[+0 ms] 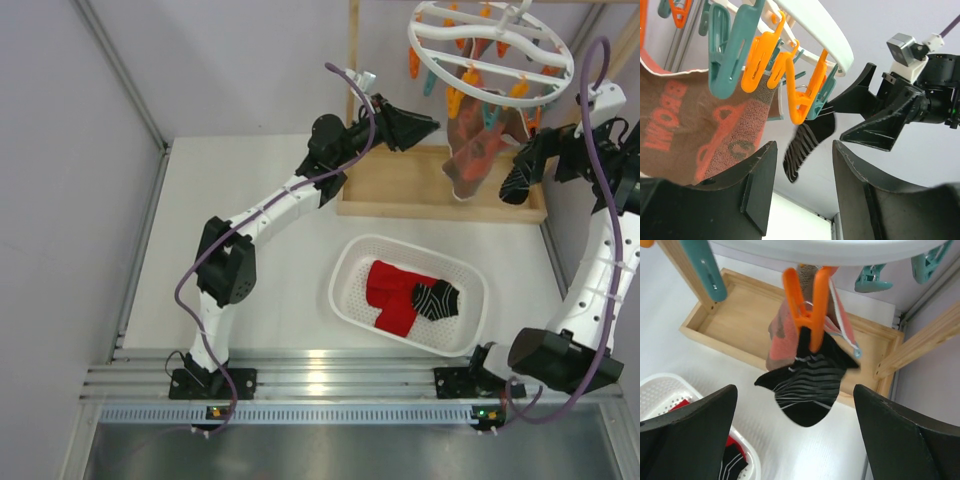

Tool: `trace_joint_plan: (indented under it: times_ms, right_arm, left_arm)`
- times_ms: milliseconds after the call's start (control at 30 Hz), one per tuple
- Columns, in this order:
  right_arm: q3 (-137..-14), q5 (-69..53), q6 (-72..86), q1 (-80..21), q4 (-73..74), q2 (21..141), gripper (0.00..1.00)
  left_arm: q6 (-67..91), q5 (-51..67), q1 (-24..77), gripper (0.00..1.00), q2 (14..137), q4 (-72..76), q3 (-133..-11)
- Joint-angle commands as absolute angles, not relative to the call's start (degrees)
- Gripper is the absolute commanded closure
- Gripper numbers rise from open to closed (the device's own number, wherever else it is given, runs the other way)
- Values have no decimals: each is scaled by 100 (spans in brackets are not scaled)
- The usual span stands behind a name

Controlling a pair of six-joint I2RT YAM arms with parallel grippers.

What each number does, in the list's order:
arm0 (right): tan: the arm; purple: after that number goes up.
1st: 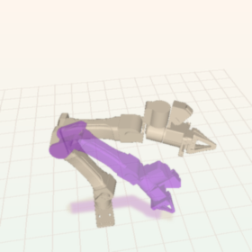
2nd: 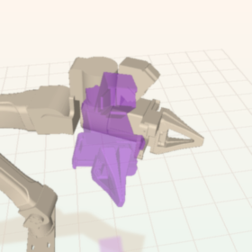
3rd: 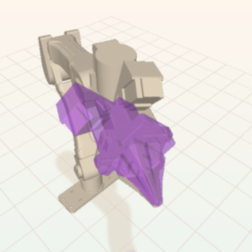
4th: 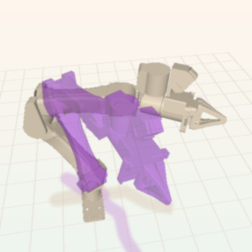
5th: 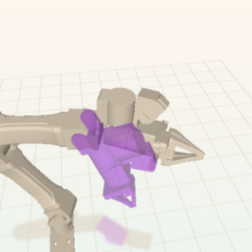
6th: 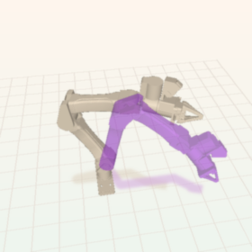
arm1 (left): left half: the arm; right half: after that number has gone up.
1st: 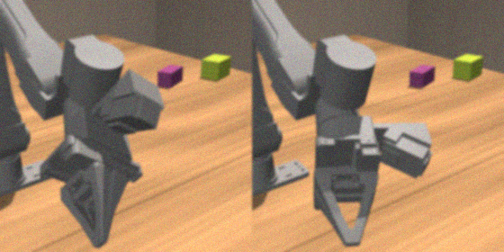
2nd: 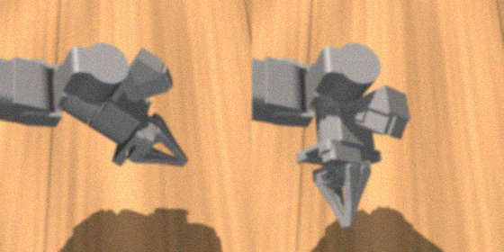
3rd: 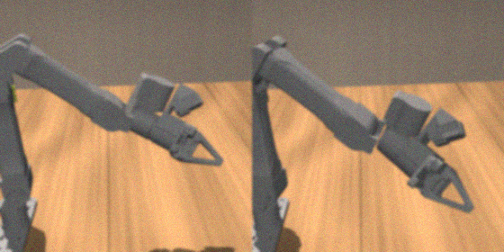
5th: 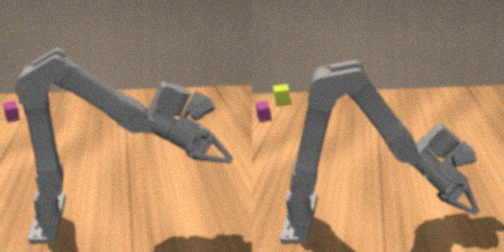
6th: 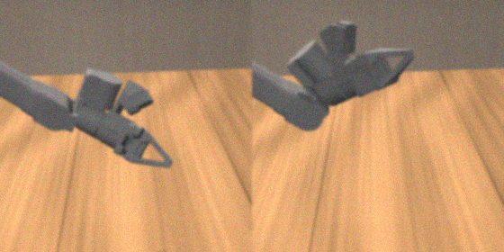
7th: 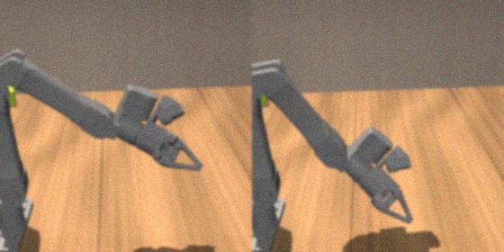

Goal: Clip the socks to the hanger
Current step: Open the clamp at the hanger.

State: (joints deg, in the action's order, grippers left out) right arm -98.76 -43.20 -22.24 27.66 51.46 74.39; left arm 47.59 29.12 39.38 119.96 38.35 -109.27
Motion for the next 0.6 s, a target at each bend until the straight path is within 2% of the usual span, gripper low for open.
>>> trace_joint_plan:
  times_ms: [0,167,333,400,467,533,567]
  right_arm:
    - [-10073,-3928,-1880,2821,4606,7410,0]
    - [-10273,-5061,-1749,2918,4596,7540,0]
    - [-10819,-5317,-1468,2918,4500,7734,2]
    - [-10645,-5563,-1145,2874,4291,7586,7]
    - [-10277,-5537,-828,2699,3703,7375,20]
    - [-9609,-5319,-625,2156,3081,6980,30]
    - [-9345,-4995,-520,1953,2763,6839,31]
  left_arm:
    - [4702,2918,3911,47,11751,3981,-11065]
    - [4720,2927,3902,47,11804,4034,-11109]
    - [4729,2936,3885,47,11725,4087,-11066]
    - [4755,2927,3824,47,11681,4096,-11013]
    - [4729,2927,3780,48,11637,4034,-11004]
    - [4711,2944,3709,48,11558,4017,-10934]
    - [4711,2962,3657,48,11523,3999,-10916]
